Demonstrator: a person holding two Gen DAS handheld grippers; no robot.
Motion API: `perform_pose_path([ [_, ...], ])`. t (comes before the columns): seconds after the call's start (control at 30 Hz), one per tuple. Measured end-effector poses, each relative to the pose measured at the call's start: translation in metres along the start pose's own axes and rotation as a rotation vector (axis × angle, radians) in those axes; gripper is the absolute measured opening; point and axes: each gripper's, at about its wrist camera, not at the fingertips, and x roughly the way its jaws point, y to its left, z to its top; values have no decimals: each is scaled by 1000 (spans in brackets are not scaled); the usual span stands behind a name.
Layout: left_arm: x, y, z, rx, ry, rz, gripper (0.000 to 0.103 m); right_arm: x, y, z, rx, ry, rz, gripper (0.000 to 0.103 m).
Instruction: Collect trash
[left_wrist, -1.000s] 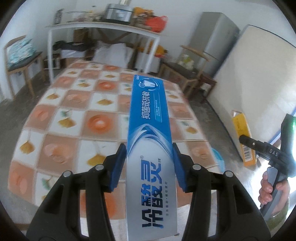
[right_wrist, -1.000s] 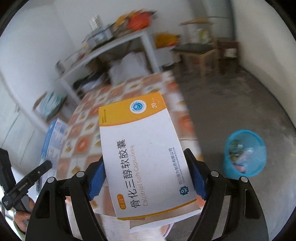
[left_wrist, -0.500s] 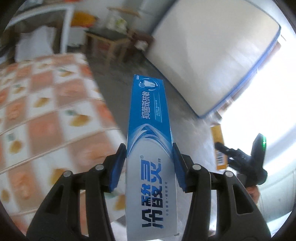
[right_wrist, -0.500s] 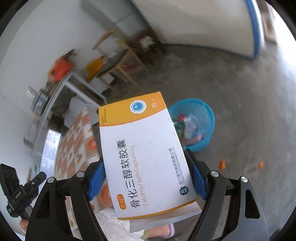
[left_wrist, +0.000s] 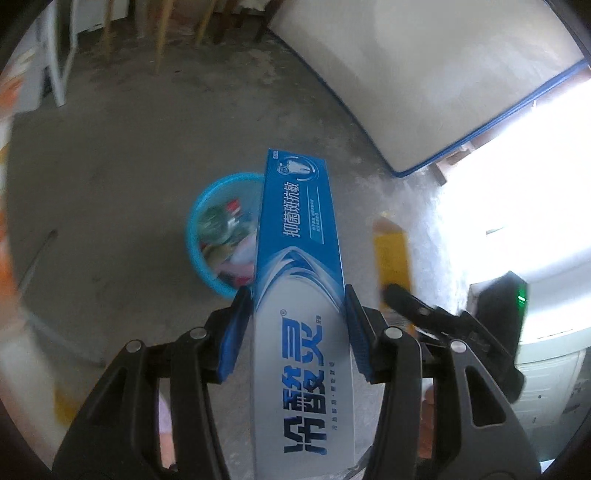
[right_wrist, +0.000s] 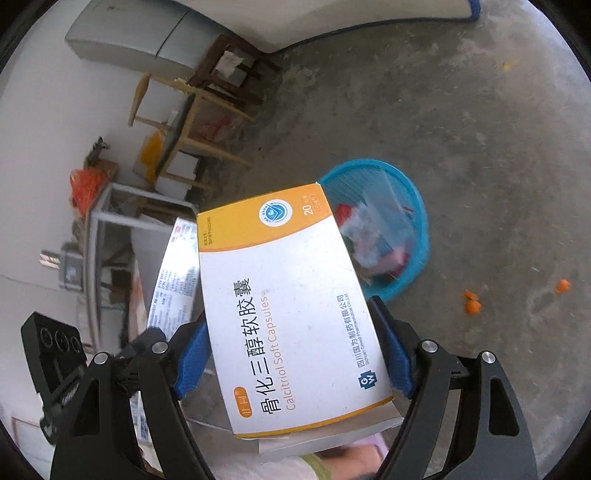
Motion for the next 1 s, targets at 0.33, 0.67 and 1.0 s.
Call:
perform_pose_path([
  [0.33, -33, 23, -10, 14, -38, 34, 74, 149, -89, 46, 138, 112, -153, 87],
  [0.67, -141, 35, -56, 71, -231, 76, 74, 105, -88, 35, 64, 2, -179, 87],
  [1.0, -252, 61, -151, 94, -480, 223, 91, -40, -16, -48, -219, -152, -100, 87],
])
